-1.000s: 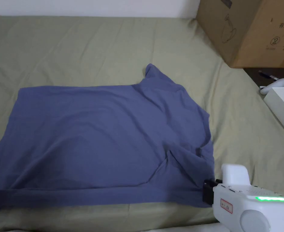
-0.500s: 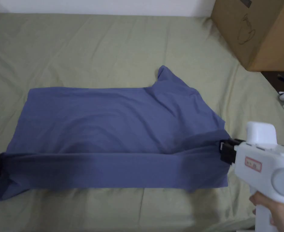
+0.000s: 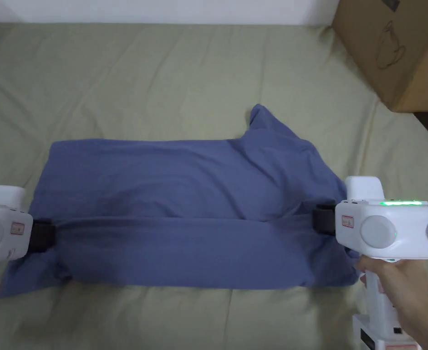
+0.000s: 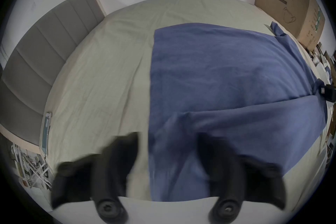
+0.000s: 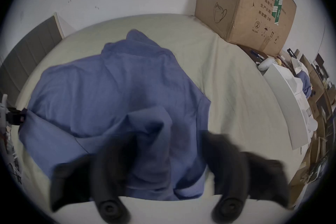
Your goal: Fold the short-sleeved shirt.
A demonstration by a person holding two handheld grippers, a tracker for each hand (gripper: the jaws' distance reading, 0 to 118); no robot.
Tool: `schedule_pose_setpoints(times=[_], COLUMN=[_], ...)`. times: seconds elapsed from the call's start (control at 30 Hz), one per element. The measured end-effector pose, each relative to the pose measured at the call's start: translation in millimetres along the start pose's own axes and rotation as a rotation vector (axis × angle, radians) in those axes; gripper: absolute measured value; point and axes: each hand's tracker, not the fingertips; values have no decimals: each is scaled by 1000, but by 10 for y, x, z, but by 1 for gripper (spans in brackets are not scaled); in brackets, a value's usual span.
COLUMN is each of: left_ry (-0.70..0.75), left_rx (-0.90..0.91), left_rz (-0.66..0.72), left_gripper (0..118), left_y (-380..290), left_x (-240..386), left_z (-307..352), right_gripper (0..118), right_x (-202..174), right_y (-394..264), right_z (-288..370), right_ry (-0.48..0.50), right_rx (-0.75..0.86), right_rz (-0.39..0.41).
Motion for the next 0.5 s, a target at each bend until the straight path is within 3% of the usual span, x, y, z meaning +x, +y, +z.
schedule_pose_setpoints(times=[0.03, 0.1, 0.2, 0.23, 0.27, 0.3, 0.33, 0.37, 0.5], left_ry=[-17, -91, -139, -151, -171, -174, -174, -174, -140], left_rx=[10, 64, 66, 44, 35, 53, 75, 71, 25], left_rz=[29, 114, 218, 249, 254, 255, 263, 261, 246], left_gripper=[107, 107, 107, 103, 90, 65, 25, 10, 3], left_y=[-26, -103, -275, -356, -442, -557, -680, -783, -1170], left_x=[-38, -137, -279, -308, -347, -361, -356, -345, -257], left_z=[59, 279, 536, 597, 654, 742, 826, 881, 961], right_gripper=[93, 94, 92, 83, 66, 47, 21, 11, 2], right_x=[20, 61, 93, 109, 129, 100, 97, 80, -148], right_y=[-25, -62, -156, -210, -276, -338, -420, -508, -845], right_z=[95, 303, 626, 740, 851, 982, 1083, 1162, 1394], right_ry=[14, 59, 37, 58, 102, 134, 159, 181, 133], right_rx=[16, 101, 142, 168, 188, 187, 191, 203, 213], right_rz=[-11, -31, -21, -30, -50, -89, -118, -123, -17])
